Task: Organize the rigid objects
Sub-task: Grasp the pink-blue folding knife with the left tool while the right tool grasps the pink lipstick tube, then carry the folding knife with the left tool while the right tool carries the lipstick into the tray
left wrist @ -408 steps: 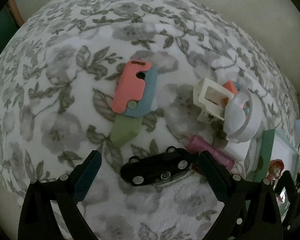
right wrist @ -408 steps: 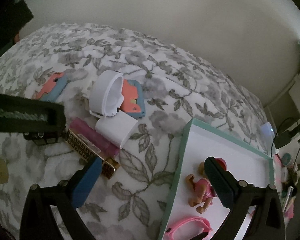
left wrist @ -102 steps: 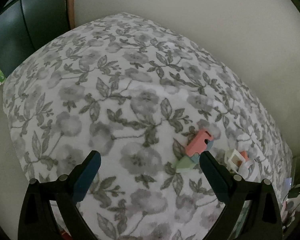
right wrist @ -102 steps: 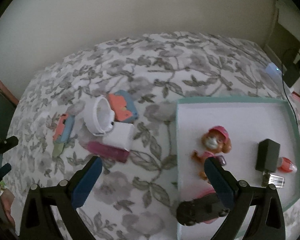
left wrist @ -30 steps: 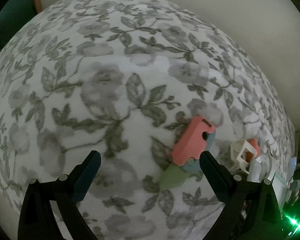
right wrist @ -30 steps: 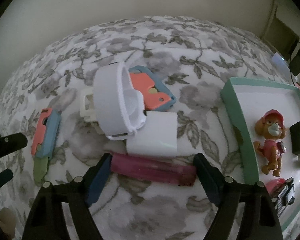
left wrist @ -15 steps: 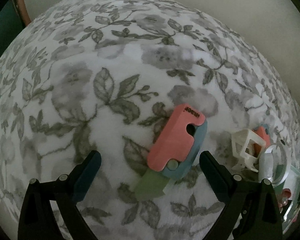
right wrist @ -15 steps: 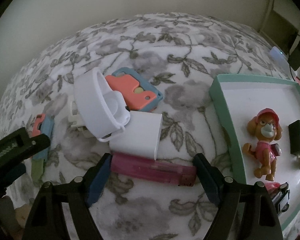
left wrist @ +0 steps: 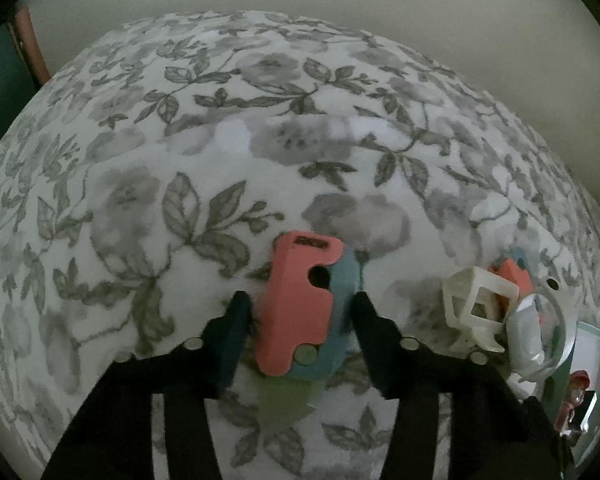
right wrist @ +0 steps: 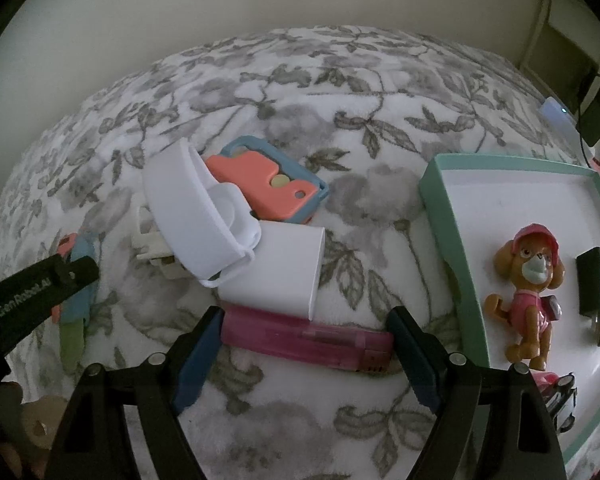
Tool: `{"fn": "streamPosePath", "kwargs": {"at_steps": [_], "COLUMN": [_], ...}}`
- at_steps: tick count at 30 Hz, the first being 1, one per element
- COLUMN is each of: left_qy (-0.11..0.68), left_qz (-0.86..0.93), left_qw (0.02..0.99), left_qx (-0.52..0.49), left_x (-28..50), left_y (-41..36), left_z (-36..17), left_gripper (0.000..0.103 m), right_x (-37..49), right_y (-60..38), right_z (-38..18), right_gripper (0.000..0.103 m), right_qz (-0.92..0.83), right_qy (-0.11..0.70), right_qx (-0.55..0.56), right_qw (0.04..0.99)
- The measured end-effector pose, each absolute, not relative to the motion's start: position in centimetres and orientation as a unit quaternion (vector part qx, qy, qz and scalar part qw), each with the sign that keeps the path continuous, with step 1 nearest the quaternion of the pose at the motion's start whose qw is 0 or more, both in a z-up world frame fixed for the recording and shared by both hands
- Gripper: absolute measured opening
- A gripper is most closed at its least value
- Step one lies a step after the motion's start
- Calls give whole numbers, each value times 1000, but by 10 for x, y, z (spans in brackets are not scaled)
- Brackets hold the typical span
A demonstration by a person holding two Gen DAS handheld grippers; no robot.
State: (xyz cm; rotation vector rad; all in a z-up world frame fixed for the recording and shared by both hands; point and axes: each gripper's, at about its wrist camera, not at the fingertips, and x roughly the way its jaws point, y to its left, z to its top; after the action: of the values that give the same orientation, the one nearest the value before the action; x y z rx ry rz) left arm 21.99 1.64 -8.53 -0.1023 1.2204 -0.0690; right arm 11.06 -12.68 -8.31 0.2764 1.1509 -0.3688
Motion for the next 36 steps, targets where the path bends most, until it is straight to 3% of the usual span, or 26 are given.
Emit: {"fn": "streamPosePath", "kwargs": {"at_steps": [22,36], "left_qy": [618,564], "left_qz": [-26,-32], "left_qw": [783,824], "left_qx": [-59,-27], "left_x": [199,165], "left_y": [8,-12], "left_z": [-88,-30], "left_gripper": [46,46], "right_x": [94,70], "right_y": [-139,-165], "right_z": [-80,-40], "right_gripper": [84,84], "right_qz": [-142,-120], "right_qy": [562,541], "right_qx": [144,189], "right_qw": [802,811]}}
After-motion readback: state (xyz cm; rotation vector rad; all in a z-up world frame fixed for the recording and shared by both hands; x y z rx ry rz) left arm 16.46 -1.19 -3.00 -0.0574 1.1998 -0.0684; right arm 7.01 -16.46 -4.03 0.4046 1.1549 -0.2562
